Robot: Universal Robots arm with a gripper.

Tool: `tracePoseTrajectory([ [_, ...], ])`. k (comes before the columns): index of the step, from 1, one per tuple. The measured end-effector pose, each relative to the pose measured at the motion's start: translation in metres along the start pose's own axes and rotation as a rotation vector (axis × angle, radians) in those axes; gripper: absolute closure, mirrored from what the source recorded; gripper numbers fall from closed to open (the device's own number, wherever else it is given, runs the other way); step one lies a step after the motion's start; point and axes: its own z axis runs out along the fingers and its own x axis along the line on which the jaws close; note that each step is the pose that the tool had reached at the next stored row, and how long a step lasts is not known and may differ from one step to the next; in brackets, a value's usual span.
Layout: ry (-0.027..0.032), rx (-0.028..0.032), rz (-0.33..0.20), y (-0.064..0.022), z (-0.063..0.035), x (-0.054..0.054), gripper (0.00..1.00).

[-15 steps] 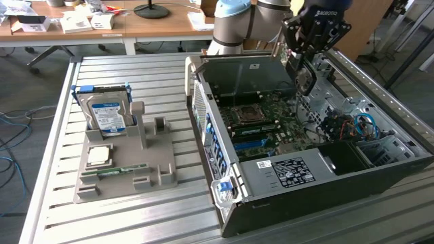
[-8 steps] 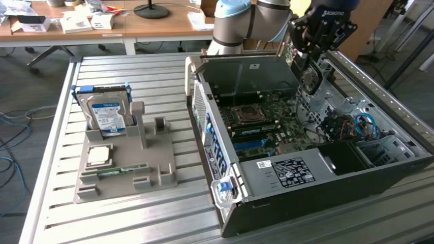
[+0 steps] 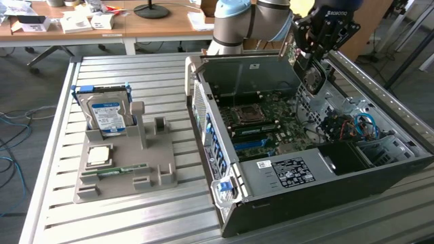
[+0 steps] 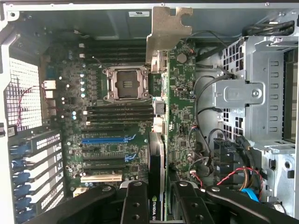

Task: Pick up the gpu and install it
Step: 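Pick up the gpu and move the gpu toward the slot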

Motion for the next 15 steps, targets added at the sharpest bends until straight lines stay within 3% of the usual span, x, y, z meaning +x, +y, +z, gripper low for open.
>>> tracePoseTrajectory([
  [15, 0.0037, -0.0004, -0.025, 0.0006, 0.0004, -0.01, 0.74],
])
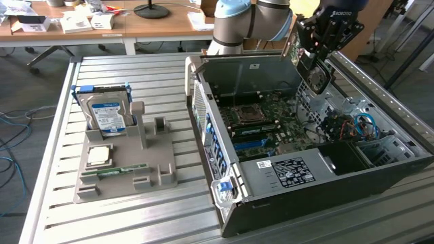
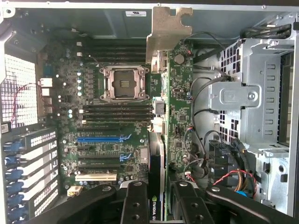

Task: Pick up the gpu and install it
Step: 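Pick up the gpu and move the gpu toward the slot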

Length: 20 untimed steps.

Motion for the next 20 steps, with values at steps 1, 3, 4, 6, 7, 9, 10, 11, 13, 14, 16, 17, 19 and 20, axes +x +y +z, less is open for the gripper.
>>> tracePoseTrajectory([
  [1, 0.0, 0.0001, 0.0, 0.0, 0.0, 0.0, 0.74],
  [3, 0.0, 0.0001, -0.001, 0.0, 0.0, -0.0002, 0.74],
  [4, 0.0, 0.0, -0.003, 0.0, 0.0, -0.0006, 0.74],
  [6, 0.0, -0.0001, -0.009, 0.0001, 0.0, -0.0013, 0.74],
  [7, 0.0001, -0.0002, -0.01, 0.0001, 0.0, -0.0012, 0.74],
  [9, 0.0001, -0.0001, -0.01, 0.0001, 0.0003, -0.0012, 0.74],
  [10, 0.0001, -0.0001, -0.01, 0.0001, 0.0009, -0.0012, 0.74],
  [11, 0.0, -0.0002, -0.01, 0.0001, 0.0016, -0.0013, 0.74],
  [13, 0.0001, -0.0001, -0.01, 0.0001, 0.0024, -0.0013, 0.74],
  [14, 0.0001, 0.0, -0.01, 0.0001, 0.0024, -0.0012, 0.74],
  [16, 0.0001, 0.0, -0.01, 0.0001, 0.0024, -0.0012, 0.74],
  [17, 0.0, -0.0001, -0.01, 0.0001, 0.0025, -0.0013, 0.74],
  [19, 0.0, -0.0003, -0.01, 0.0001, 0.0028, -0.0012, 0.74],
  [20, 0.0, -0.0004, -0.01, 0.0001, 0.0036, -0.0012, 0.74],
])
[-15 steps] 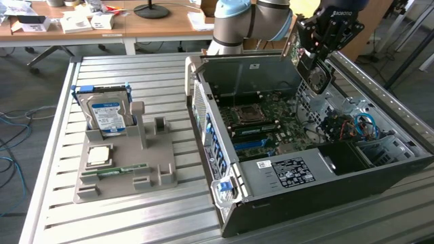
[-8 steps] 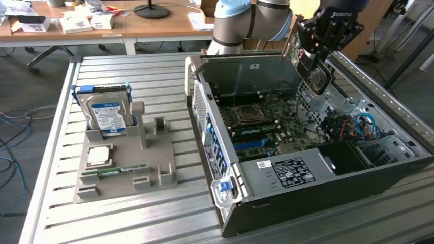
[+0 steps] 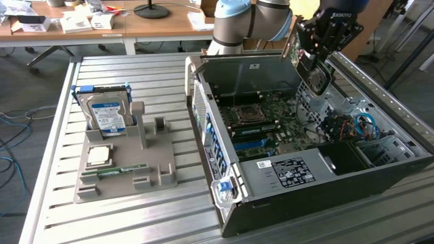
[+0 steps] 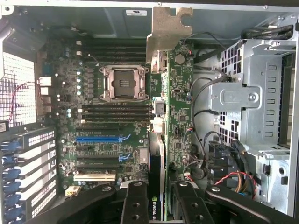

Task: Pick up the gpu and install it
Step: 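Pick up the gpu and move the gpu toward the slot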

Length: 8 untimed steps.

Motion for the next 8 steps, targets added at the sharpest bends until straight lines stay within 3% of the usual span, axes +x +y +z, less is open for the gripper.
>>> tracePoseTrajectory([
  [8, 0.0, 0.0002, 0.0, -0.0001, 0.0083, 0.0002, 0.74],
])
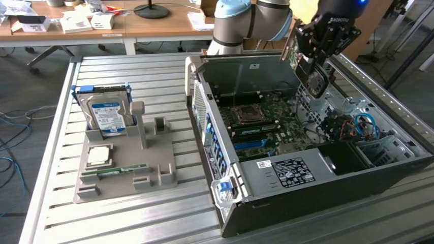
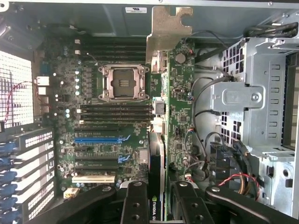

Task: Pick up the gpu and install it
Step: 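Pick up the gpu and move the gpu toward the slot, then insert the gpu into the slot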

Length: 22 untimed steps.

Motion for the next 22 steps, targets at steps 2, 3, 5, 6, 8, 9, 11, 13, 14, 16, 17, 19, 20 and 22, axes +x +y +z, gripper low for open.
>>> tracePoseTrajectory([
  [2, 0.0, 0.0, -0.001, 0.0, 0.0013, 0.0, 0.74],
  [3, 0.0001, 0.0001, -0.001, 0.0, 0.0017, 0.0, 0.74],
  [5, 0.0001, 0.0002, -0.001, 0.0, 0.0017, 0.0, 0.74],
  [6, 0.0, 0.0002, -0.001, 0.0, 0.0017, 0.0, 0.74],
  [8, 0.0, 0.0, -0.001, 0.0, 0.0018, -0.0001, 0.74],
  [9, 0.0, 0.0, -0.001, 0.0, 0.0018, -0.0001, 0.74],
  [11, 0.0, -0.0001, -0.001, 0.0, 0.0021, 0.0, 0.74],
  [13, 0.0, -0.0002, -0.001, 0.0, 0.0028, 0.0, 0.74],
  [14, 0.0, 0.0, -0.001, 0.0, 0.003, 0.0, 0.74],
  [16, 0.0, 0.0, -0.001, 0.0, 0.0038, 0.0, 0.74],
  [17, 0.0, 0.0, -0.001, 0.0, 0.0041, 0.0, 0.74],
  [19, 0.0001, 0.0002, -0.001, -0.0001, 0.004, 0.0, 0.74],
  [20, 0.0, 0.0, -0.001, 0.0, 0.0041, 0.0, 0.74],
  [22, 0.0, 0.0, -0.001, 0.0, 0.0041, 0.0, 0.74],
])
